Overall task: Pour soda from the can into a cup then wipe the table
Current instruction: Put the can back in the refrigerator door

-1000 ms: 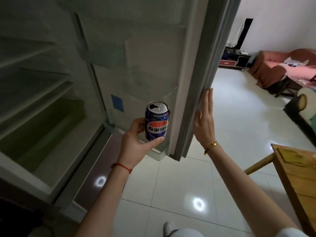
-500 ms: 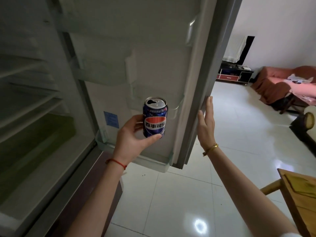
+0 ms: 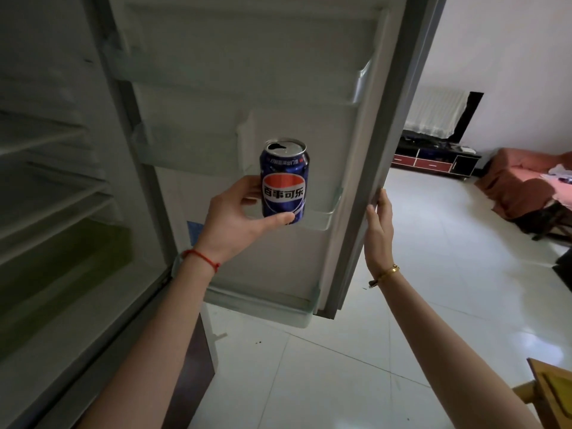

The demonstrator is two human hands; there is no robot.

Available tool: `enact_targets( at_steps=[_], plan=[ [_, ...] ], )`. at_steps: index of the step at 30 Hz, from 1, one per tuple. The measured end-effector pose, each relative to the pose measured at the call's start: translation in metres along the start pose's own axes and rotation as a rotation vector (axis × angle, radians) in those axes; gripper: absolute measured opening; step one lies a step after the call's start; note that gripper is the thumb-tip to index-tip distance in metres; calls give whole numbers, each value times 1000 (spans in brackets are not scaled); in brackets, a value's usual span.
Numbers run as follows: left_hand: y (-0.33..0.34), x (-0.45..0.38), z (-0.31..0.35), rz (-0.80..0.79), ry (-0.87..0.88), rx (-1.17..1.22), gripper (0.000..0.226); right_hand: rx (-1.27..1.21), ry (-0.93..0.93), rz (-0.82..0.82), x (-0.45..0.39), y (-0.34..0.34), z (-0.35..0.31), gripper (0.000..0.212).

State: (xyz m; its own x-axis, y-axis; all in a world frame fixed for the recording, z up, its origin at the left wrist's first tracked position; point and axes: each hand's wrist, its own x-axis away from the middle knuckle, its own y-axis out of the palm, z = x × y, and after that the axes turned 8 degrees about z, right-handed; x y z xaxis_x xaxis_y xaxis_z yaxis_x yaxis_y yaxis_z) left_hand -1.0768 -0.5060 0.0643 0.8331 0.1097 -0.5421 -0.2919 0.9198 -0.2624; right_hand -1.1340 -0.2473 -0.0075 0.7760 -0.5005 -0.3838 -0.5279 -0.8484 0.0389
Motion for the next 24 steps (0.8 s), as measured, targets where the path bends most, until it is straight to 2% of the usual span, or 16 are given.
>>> enact_targets(
  at_steps=[4, 8, 15, 20, 24],
  plan=[
    [8, -32, 5, -7, -2, -35, 59, -35, 17, 5, -11, 4, -2, 64],
    [16, -60, 2, -102, -31, -97, 62, -44, 36, 22, -18, 7, -1, 66],
    [31, -91, -13, -250, -59, -225, 64, -48, 48, 34, -19, 11, -1, 54],
    [36, -97, -22, -360, -90, -215, 52, -18, 55, 54, -16, 12, -1, 64],
    [41, -101, -29, -415, -88, -215, 57, -7, 60, 76, -16, 12, -1, 57]
  ],
)
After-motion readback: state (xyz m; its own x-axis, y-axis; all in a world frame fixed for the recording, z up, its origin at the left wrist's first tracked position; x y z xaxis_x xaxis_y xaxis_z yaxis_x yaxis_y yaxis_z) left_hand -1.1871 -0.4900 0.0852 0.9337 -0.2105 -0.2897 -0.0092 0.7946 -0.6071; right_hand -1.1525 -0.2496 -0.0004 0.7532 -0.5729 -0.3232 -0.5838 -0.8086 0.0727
